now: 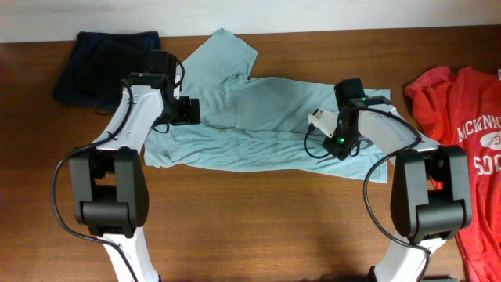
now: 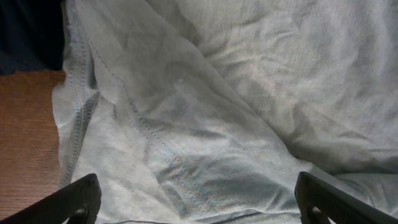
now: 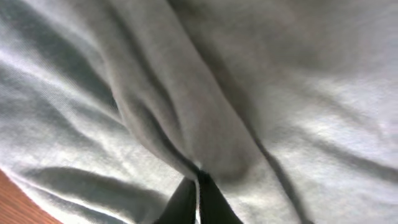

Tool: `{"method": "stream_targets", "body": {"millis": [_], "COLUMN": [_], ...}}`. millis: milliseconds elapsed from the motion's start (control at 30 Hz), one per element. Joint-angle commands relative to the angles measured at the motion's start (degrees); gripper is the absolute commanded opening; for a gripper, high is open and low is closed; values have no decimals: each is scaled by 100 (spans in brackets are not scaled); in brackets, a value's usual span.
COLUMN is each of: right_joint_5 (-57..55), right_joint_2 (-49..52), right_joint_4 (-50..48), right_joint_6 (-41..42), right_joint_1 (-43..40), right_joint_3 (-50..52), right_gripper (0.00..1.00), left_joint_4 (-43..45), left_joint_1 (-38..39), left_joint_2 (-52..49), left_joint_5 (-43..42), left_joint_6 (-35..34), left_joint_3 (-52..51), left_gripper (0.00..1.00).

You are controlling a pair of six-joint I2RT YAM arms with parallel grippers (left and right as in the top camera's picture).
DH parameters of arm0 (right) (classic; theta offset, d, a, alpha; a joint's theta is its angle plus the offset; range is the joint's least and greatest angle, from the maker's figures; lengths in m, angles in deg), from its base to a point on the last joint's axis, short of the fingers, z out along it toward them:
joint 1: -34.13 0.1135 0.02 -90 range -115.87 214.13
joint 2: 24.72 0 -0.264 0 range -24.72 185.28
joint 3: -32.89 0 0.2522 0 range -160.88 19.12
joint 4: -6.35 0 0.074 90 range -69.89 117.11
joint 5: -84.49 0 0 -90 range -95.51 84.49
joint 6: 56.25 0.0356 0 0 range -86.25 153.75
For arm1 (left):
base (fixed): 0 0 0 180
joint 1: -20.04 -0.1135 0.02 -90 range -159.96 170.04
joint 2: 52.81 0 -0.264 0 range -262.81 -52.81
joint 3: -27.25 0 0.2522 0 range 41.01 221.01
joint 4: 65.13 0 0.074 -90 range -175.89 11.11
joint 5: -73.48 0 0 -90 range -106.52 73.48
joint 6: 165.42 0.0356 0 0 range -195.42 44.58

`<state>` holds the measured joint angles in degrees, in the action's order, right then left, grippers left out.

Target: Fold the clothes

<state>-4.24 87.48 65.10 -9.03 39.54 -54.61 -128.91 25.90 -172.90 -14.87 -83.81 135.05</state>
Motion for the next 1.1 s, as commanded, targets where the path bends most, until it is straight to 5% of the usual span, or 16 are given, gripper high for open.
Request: {"method": "stream_targets", "body": {"millis": [0, 733, 933, 1067], "right_joint_5": [-208, -479, -481, -776], "right_joint_2": [7, 245, 446, 472], "right_joint_4": [24, -988, -1370, -1967], "right_joint_6": [15, -201, -199, 348], "right_joint_1": [20, 17, -46, -131], "right_joint_3": [-278, -533, -533, -549], "right_gripper": [4, 4, 23, 25], "left_joint_4": [7, 7, 9, 7], "left_joint_1": [-39, -39, -37, -39], "left_joint_2": [140, 140, 140, 140], "left_joint_5": [-42, -42, -42, -42], "left_joint_6": [35, 35, 35, 35], "left_joint_3": [83, 83, 83, 83], "left_gripper": [99, 99, 99, 99]}}
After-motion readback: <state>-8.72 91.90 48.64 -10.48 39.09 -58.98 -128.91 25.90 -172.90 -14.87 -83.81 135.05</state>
